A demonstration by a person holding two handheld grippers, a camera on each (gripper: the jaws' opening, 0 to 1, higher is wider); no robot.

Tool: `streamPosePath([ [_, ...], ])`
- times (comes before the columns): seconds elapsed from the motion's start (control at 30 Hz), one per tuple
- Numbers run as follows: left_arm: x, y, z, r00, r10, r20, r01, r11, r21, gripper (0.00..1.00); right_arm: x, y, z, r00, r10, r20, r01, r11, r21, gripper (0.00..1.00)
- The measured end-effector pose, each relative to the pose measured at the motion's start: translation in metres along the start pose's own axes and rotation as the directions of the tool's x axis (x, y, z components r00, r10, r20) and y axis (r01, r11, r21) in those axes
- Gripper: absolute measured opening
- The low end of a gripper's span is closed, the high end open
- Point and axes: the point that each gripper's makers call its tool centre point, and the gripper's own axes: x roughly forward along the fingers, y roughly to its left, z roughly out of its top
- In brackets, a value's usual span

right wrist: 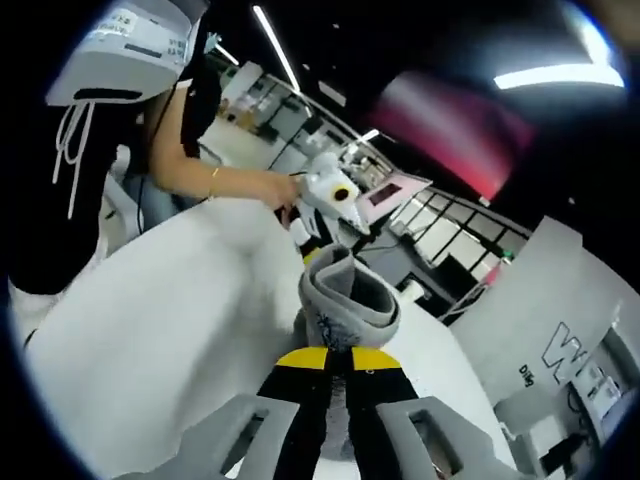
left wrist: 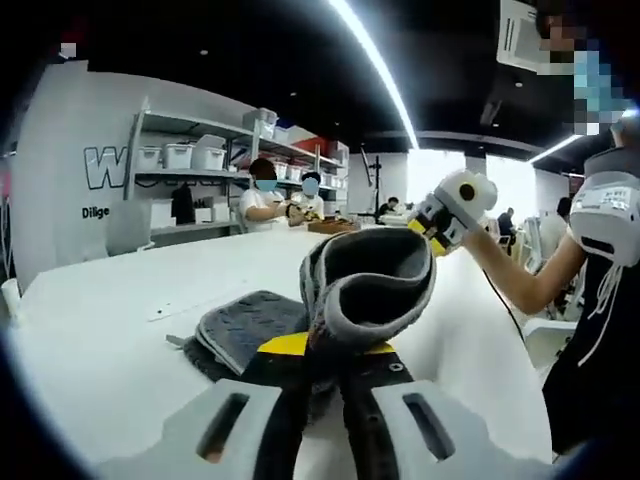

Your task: Open the folded towel by lifting each exposed corner and separating the folded layers until the towel lies flat within the target outline without major curled edges

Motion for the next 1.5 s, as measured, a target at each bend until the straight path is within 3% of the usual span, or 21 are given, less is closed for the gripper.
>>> streamPosePath([
  [0.53, -0.012, -0.035, -0.025, 0.998, 0.052, -0.036, -0.052, 0.999, 0.018, 0.09, -0.011, 0.048, -0.011, 1.000, -0.007, -0.011, 0.008, 0.997, 0.078, 0.00],
  [0.73, -0.018, -0.049, -0.047, 0.995, 0.060, -0.085, -0.058, 0.998, 0.018, 0.09, -0.011, 0.066, -0.017, 1.000, 0.015, -0.027, -0.012, 0.995, 0.101, 0.00],
  [0.83, -0.019, -0.050, -0.056, 0.990, 0.091, -0.104, -0.090, 0.996, 0.017, 0.09, -0.009, 0.076, -0.020, 0.999, 0.028, -0.039, -0.023, 0.993, 0.118, 0.00],
  [1.2, -0.025, -0.063, -0.083, 0.982, 0.114, -0.151, -0.112, 0.994, 0.021, 0.09, -0.007, 0.102, -0.029, 0.996, 0.058, -0.063, -0.046, 0.984, 0.172, 0.00],
  [1.5, -0.025, -0.063, -0.090, 0.977, 0.126, -0.174, -0.123, 0.992, 0.029, 0.09, -0.004, 0.117, -0.037, 0.995, 0.063, -0.077, -0.046, 0.976, 0.211, 0.00],
])
